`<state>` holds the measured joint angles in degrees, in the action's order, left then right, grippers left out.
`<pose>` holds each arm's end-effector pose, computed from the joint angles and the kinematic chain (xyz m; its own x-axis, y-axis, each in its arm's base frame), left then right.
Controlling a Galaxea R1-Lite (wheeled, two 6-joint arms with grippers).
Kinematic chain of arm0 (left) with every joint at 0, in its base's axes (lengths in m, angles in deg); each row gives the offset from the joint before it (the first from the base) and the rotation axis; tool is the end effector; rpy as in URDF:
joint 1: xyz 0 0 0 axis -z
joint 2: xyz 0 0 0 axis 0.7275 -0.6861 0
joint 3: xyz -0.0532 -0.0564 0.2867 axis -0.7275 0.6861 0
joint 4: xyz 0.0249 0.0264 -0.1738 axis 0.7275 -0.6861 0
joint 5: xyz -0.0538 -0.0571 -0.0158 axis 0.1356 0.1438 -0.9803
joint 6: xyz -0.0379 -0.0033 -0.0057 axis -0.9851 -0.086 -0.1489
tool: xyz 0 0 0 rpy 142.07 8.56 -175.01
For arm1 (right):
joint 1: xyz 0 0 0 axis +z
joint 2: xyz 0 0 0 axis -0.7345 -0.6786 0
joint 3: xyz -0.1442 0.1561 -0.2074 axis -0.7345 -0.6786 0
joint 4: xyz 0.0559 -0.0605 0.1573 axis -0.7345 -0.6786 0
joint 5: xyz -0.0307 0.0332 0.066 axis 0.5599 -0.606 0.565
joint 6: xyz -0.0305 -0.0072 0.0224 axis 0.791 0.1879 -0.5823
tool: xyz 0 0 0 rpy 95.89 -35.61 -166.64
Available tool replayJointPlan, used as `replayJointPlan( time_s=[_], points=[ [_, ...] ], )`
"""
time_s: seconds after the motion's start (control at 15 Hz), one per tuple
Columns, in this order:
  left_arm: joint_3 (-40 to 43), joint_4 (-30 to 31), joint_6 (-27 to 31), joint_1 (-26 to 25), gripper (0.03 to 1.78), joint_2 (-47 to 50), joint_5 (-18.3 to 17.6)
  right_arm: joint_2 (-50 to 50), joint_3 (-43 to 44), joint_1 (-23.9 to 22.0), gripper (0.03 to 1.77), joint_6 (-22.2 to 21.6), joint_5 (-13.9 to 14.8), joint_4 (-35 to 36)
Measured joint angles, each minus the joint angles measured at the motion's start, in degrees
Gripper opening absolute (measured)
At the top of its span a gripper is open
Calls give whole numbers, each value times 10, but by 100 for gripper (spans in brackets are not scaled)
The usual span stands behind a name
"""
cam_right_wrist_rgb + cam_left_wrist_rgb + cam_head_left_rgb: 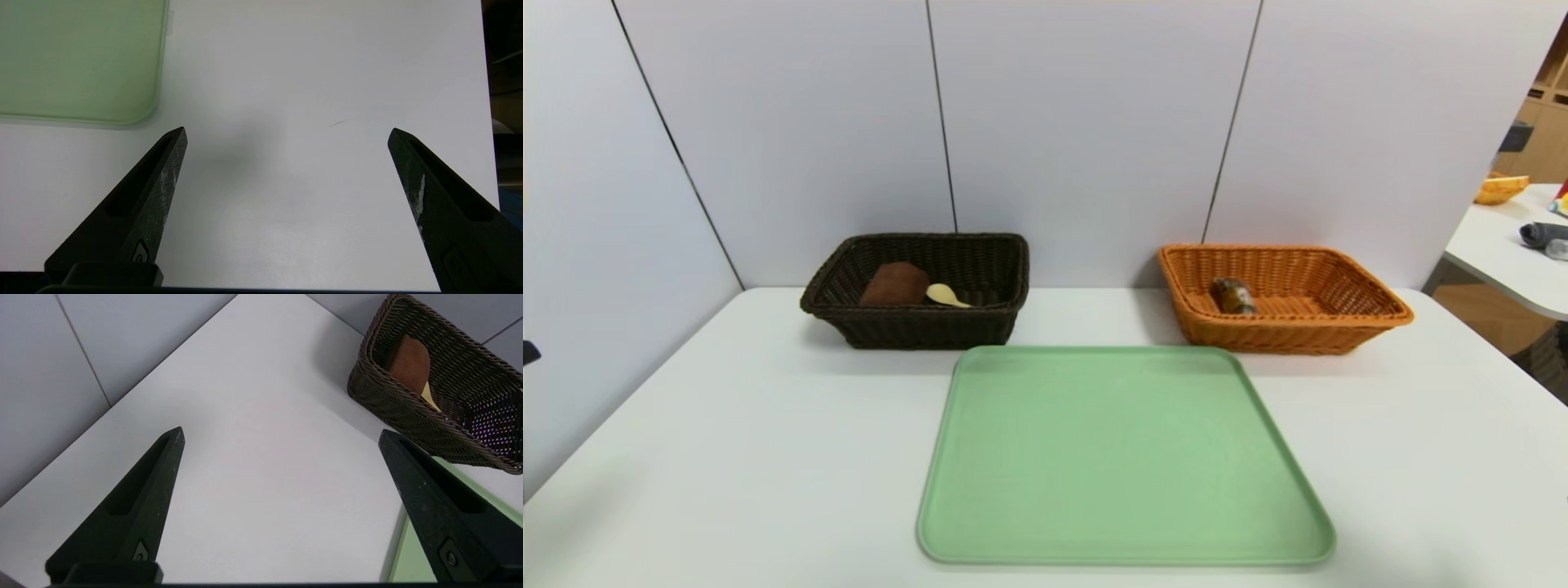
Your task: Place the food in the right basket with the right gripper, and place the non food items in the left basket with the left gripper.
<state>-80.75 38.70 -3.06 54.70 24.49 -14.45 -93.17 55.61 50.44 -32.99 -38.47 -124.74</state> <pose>0.0744 0.0069 0.2617 0.8668 0.3311 -0.3729 -0.4607 0.8180 -0.3445 0.0594 -0.0012 0.2256 0.7891 -0.0721 -0.6101 -0.0190 0.9897 -0.1416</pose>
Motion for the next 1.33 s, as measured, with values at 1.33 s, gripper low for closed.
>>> replayJointPlan(
  time_s=[1.33],
  points=[
    [291, 98, 217, -87, 169, 369, -67, 158, -49, -41, 170, 0, -2, 0]
  ],
)
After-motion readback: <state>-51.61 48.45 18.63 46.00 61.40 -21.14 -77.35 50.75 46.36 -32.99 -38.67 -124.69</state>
